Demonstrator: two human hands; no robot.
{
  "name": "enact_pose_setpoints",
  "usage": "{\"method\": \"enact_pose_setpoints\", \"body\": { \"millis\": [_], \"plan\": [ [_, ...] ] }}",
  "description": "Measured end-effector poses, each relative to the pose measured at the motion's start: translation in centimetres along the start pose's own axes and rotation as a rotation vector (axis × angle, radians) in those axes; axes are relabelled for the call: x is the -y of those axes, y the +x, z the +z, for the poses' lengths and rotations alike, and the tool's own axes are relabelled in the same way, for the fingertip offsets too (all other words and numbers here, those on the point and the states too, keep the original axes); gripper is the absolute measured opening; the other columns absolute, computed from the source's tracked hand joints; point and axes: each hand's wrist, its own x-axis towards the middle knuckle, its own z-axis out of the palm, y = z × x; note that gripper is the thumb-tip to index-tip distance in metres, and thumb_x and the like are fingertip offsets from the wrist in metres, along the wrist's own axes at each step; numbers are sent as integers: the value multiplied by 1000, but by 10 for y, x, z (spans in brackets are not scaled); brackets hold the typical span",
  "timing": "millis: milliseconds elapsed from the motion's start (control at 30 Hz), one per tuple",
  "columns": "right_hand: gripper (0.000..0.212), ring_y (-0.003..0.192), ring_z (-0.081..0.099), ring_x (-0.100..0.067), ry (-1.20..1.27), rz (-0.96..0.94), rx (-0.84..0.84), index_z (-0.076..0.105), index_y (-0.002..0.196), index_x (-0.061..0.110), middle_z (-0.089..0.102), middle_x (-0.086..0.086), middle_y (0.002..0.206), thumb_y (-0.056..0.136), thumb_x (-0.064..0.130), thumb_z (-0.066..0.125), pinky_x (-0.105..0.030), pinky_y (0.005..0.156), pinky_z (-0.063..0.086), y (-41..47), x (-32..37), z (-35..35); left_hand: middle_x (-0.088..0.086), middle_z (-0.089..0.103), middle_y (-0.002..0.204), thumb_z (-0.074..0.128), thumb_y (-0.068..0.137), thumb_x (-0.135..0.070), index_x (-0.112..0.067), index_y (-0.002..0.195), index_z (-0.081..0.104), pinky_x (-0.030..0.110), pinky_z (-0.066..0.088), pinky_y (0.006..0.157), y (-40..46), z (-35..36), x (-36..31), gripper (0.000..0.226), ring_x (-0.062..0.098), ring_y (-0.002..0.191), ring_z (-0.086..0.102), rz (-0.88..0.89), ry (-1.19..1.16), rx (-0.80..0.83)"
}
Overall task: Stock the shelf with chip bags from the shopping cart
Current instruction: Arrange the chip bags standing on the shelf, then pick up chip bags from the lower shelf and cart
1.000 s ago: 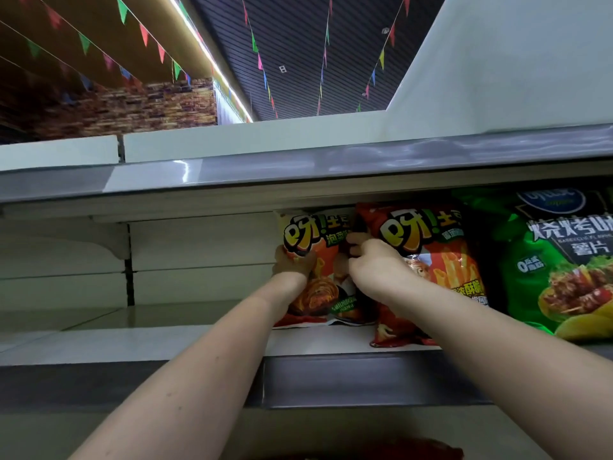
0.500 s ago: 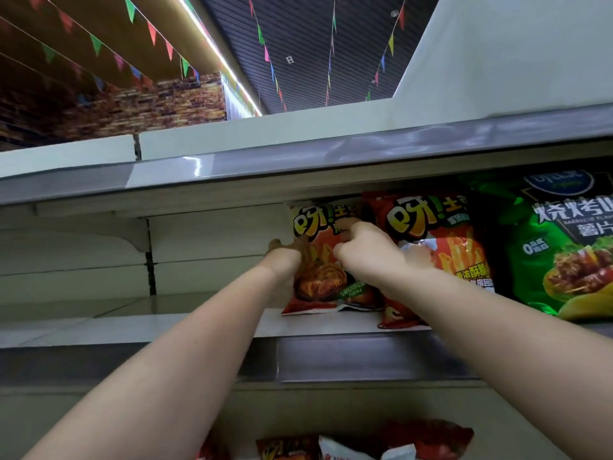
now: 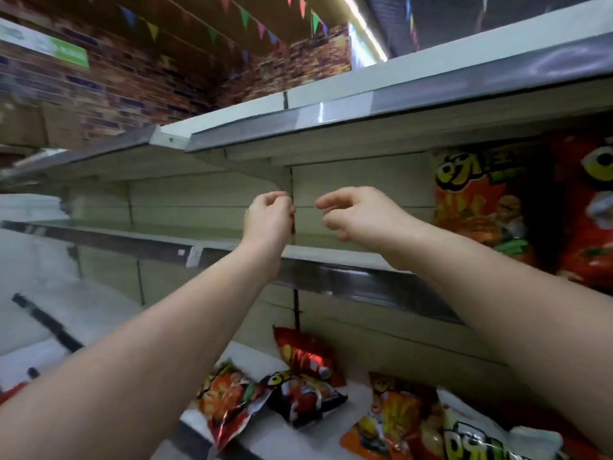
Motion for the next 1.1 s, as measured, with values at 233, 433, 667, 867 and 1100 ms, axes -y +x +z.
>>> {"method": "enact_pose_setpoints", "body": {
  "millis": [233, 433, 667, 867, 1100],
  "plan": [
    [30, 104, 59, -18, 93, -62, 278, 61, 115, 22, 61, 1, 109, 88, 10, 53, -39, 95, 49, -6, 11, 100, 1, 59, 93, 40, 97, -12, -18, 106, 52, 24, 38, 66, -28, -106, 38, 16, 16, 86, 53, -131, 79, -279],
    [32, 113, 54, -20, 139, -89, 542, 58, 121, 16, 58, -5, 120, 90, 9, 54, -38, 100, 45, -26, 19, 183, 2, 57, 97, 38, 100, -15, -16, 100, 53, 28, 38, 78, -73, -191, 75, 15, 17, 90, 52, -294, 147, -529],
    [35, 110, 56, -20, 153, -63, 808, 56, 124, 19, 58, -2, 123, 90, 13, 53, -37, 99, 45, -60, 18, 276, -2, 56, 78, 40, 100, -15, -17, 81, 54, 23, 35, 59, -128, -273, 114, 23, 11, 67, 48, -437, 147, -770],
    [36, 108, 58, -25, 102, 26, 969, 54, 126, 20, 56, -4, 127, 91, 15, 54, -43, 96, 48, -91, 3, 355, 1, 56, 86, 42, 100, -19, -14, 95, 54, 23, 39, 56, -160, -339, 167, 14, 12, 71, 50, -656, 126, -829],
    [37, 93, 58, -17, 30, 224, 1081, 52, 129, 14, 56, 2, 111, 92, 11, 54, -35, 89, 51, -108, -45, 457, 1, 56, 84, 45, 99, -17, -8, 109, 58, 24, 37, 60, -171, -402, 264, 19, 13, 73, 50, -894, 100, -766]
  ]
}}
